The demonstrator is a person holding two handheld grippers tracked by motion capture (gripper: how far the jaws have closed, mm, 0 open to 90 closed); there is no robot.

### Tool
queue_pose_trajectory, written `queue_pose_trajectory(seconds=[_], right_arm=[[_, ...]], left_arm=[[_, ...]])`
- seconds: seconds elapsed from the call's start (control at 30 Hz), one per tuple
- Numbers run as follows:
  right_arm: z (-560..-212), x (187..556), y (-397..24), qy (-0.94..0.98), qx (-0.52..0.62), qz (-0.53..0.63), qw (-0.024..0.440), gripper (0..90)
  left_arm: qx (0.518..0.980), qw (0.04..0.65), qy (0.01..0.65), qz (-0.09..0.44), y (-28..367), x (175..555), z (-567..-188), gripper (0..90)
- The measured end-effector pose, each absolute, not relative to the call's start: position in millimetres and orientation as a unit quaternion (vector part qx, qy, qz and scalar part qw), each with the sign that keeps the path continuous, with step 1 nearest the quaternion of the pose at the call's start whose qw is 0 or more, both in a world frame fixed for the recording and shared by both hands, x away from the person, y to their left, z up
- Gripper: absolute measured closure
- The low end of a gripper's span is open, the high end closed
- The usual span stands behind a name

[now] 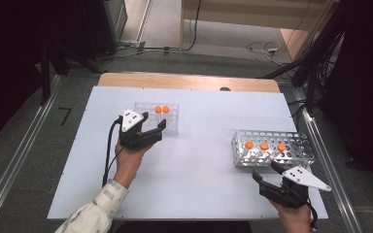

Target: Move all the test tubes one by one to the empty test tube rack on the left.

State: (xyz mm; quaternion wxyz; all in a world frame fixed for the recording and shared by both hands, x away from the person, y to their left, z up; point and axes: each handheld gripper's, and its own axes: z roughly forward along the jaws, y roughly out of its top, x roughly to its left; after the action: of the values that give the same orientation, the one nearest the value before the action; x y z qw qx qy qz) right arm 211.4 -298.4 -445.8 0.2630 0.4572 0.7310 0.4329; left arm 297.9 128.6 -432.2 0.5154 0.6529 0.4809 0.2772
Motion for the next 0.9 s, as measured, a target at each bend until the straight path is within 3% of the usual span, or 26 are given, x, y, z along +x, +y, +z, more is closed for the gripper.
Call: queue_pose_trajectory(seconds=[0.6,0.9], right_arm=[[-453.3,235.4,-322.0,0.693,0.507,0.411,0.307,28.5],[-457.9,250.1,-325.8,0.684,0.510,0.410,0.323,38.7]], left_arm=[[0.663,0.509,0.479,0.269,142.1,263.9,-450.4,24.0],[0.670,0.507,0.472,0.267,137.0,257.3,-454.6,23.9]])
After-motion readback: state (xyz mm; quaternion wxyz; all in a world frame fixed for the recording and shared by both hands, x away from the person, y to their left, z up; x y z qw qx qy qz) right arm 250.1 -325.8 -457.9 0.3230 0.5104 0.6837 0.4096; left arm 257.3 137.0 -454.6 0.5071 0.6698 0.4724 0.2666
